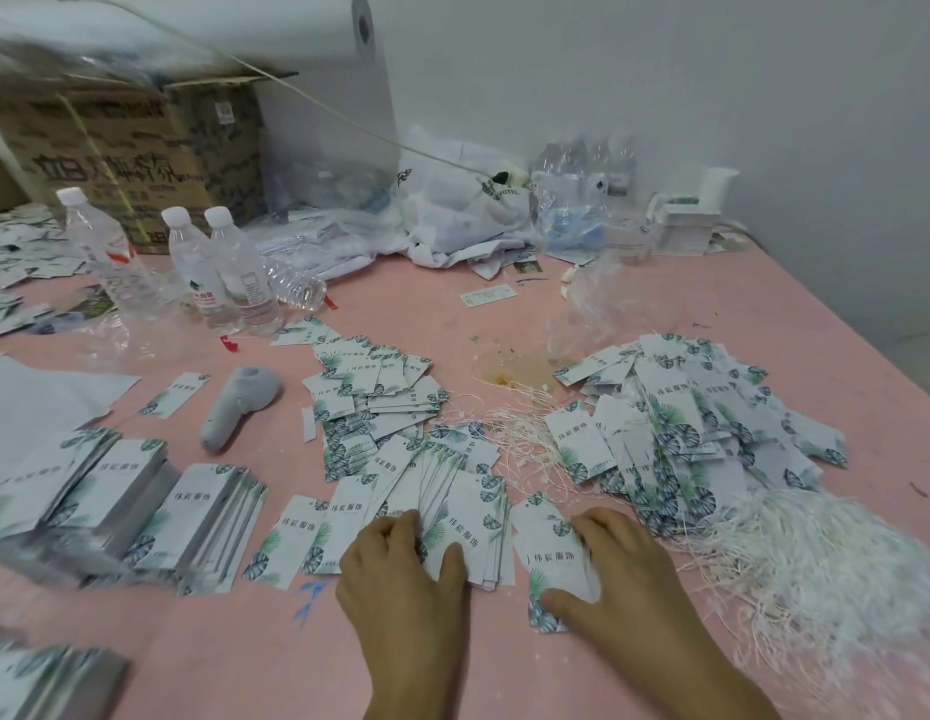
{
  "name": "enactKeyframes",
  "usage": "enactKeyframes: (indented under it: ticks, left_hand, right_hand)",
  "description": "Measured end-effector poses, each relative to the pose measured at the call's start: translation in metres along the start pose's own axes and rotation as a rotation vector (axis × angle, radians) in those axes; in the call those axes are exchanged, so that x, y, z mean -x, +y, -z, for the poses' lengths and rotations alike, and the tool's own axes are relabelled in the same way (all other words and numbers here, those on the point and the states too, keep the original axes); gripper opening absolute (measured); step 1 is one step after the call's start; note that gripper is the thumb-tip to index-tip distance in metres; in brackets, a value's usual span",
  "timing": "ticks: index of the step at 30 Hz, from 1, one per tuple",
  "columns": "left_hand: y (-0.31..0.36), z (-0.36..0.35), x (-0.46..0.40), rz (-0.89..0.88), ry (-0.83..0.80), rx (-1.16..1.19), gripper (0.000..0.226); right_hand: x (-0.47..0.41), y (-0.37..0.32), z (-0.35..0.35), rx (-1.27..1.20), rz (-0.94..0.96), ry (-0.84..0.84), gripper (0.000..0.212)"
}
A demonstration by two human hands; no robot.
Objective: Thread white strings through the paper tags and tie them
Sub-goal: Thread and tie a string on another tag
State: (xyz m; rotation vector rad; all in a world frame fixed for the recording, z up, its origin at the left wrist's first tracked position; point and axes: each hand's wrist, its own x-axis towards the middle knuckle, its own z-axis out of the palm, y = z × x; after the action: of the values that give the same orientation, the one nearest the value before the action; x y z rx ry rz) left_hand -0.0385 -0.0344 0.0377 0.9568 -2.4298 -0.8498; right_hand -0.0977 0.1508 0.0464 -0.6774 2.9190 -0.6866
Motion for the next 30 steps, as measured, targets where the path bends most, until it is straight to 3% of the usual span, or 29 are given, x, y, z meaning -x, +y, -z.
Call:
enactKeyframes:
  ticks: [6, 10, 13, 17, 20, 23, 27, 30]
  left_hand:
    - [0.003, -0.004, 0.004, -0.135, 0.042, 0.193, 0.035]
    - [0.012, -0.004, 0.019, -0.274, -0.063, 0.489, 0.025]
    - [0.018, -0.006, 0.028, -0.13, -0.316, 0.791, 0.025]
    - [0.025, -0.014, 0.034, 0.147, -0.727, 1.118, 0.059]
    - [0.034, -0.01, 0.035, 0.375, -0.98, 1.369, 0.044]
    - [0.033, -0.005, 0.032, 0.391, -1.128, 1.399, 0.037]
    - [0.031, -0.004, 0.028, 0.355, -1.137, 1.445, 0.05]
    - [0.031, -0.005, 0.027, 0.42, -1.15, 1.408, 0.049]
  right_hand:
    - [0.005, 0.006, 0.007, -0.296, -0.076, 0.088, 0.045]
    - [0.003, 0.005, 0.011, -0.596, -0.204, 0.128, 0.036]
    - [0.001, 0.004, 0.02, -0.852, -0.257, 0.116, 0.026]
    - [0.004, -0.001, 0.024, -1.058, -0.249, 0.086, 0.023]
    - [0.007, -0.009, 0.016, -0.958, -0.15, 0.064, 0.031]
    - [0.009, -0.013, 0.008, -0.693, -0.099, 0.192, 0.037]
    - [0.006, -0.014, 0.009, -0.433, -0.055, 0.404, 0.032]
    - [-0.002, -0.032, 0.014, -0.284, 0.104, 0.403, 0.015]
